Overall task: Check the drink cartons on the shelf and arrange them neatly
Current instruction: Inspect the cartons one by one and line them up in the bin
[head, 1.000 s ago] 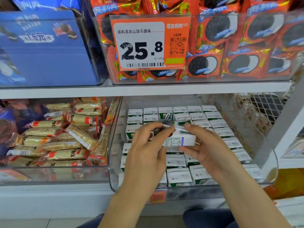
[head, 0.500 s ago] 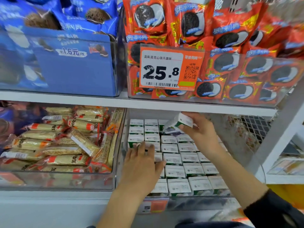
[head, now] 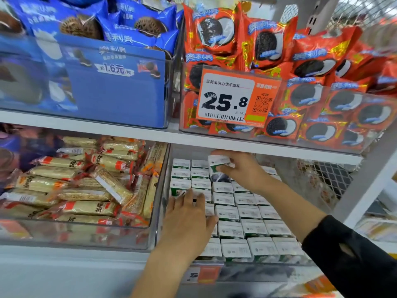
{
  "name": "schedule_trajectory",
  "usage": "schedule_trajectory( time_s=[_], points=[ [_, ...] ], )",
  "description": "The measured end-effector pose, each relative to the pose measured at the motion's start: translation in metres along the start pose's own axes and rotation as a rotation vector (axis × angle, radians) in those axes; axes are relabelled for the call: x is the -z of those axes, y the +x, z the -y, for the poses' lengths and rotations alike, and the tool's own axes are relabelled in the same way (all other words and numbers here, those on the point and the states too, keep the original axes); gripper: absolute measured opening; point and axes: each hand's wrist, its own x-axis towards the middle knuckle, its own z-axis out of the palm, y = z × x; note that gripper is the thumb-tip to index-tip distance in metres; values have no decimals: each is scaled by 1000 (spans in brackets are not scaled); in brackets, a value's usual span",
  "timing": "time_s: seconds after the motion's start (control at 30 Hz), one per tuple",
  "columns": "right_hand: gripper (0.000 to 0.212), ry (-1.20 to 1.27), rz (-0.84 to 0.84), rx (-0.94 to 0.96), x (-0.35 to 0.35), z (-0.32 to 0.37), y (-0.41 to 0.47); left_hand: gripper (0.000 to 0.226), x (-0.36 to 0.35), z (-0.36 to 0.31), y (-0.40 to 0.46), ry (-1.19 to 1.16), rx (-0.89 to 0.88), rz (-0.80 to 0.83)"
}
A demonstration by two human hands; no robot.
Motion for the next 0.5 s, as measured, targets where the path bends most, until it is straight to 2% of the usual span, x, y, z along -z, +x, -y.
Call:
schedule_trajectory(
  time_s=[0.17,0.3,0.5],
  points=[
    [39,84,-39,-64,-9,-9,-2,66,-1,0,0,6,-1,5],
    [40,-121,23,-72,-26,-26,-9,66,-1,0,0,2,-8,-5],
    [30,-253,50,-53,-29,-28,6,65,-1,0,0,5,-10,1]
  ],
)
